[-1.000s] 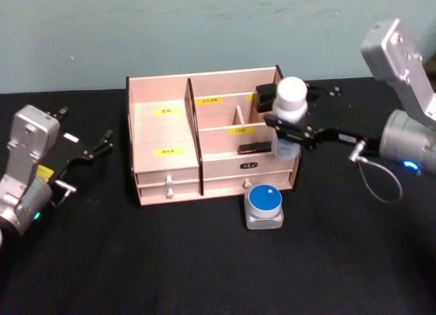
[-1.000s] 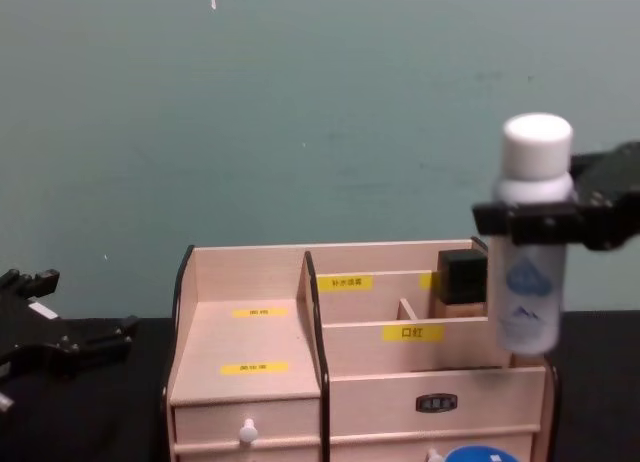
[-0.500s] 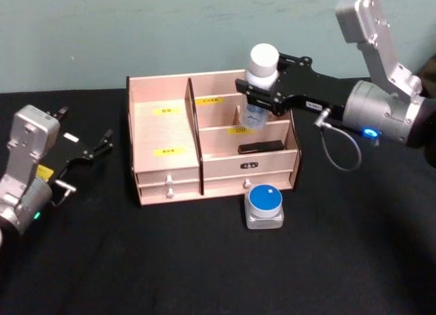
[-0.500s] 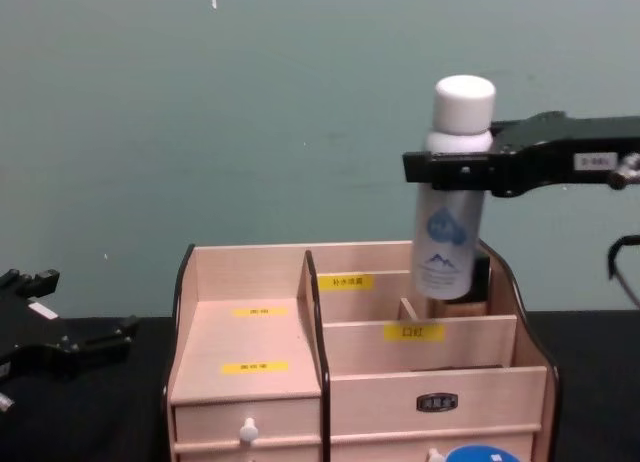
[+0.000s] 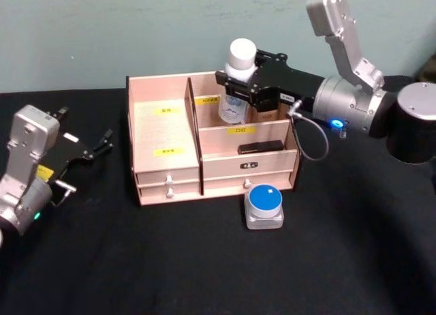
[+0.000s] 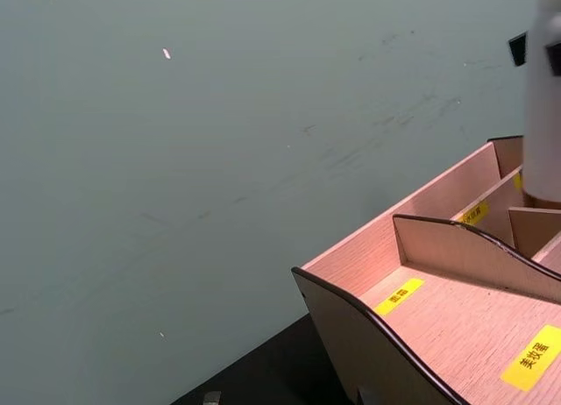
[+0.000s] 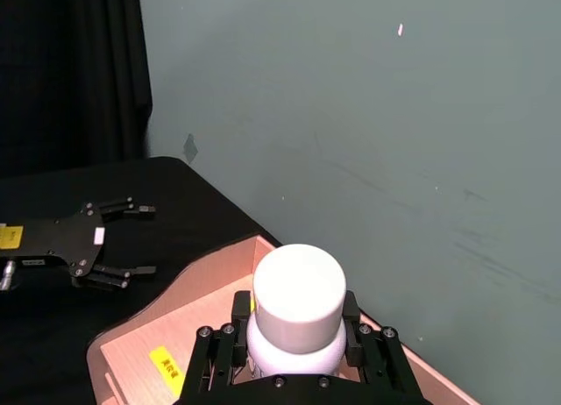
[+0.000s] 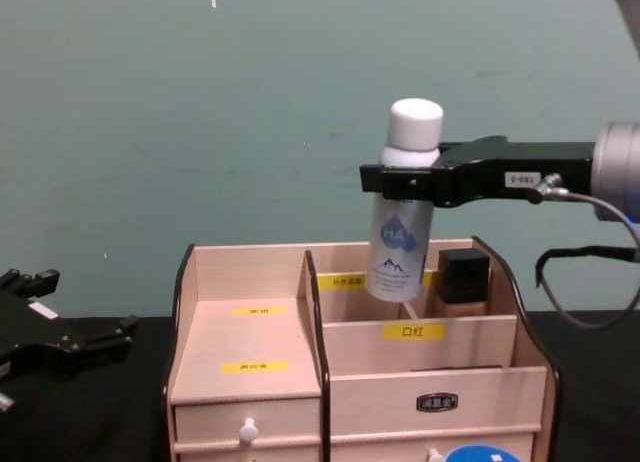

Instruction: Pick up the facial cleanser and watermelon frost from the table and place them into the tiered storage box.

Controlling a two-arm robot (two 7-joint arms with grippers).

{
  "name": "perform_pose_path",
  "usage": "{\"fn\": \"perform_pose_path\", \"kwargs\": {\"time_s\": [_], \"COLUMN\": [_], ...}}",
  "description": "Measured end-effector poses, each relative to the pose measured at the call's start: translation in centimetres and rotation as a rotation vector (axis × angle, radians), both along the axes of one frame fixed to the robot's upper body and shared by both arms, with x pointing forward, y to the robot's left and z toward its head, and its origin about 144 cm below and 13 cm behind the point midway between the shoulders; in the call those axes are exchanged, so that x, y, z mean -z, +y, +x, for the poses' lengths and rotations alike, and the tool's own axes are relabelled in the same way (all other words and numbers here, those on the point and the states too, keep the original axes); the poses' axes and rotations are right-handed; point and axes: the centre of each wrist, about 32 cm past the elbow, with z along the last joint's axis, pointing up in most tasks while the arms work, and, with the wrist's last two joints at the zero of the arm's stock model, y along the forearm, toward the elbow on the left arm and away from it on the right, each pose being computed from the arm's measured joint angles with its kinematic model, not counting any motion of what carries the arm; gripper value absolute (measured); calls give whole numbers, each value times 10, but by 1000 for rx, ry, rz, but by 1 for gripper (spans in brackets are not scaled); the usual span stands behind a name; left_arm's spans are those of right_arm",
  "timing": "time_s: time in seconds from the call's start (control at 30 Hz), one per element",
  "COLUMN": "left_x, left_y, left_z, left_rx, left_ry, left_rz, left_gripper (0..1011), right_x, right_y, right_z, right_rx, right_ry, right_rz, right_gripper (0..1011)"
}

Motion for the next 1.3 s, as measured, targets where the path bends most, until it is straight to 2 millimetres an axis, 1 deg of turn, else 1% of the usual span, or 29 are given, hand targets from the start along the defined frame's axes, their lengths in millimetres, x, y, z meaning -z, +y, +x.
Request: {"fn": "perform_pose_path", "kwargs": {"time_s": [0.23,0.83,1.3], "left_x": [0,0,0], "left_y": [0,0,0], "left_z": [0,0,0], "left_rx": [0,0,0], "left_ry": [0,0,0], "left_rz": [0,0,0], "left_gripper": [1010,1010,1010], "right_x": [4,8,13], "right_y": [7,17,20], "right_z": [11,27,31], "right_rx": [-1,6,8], "right_ry": [21,38,50], "right_rz": [7,-1,3], "right_gripper": [593,593,593]}}
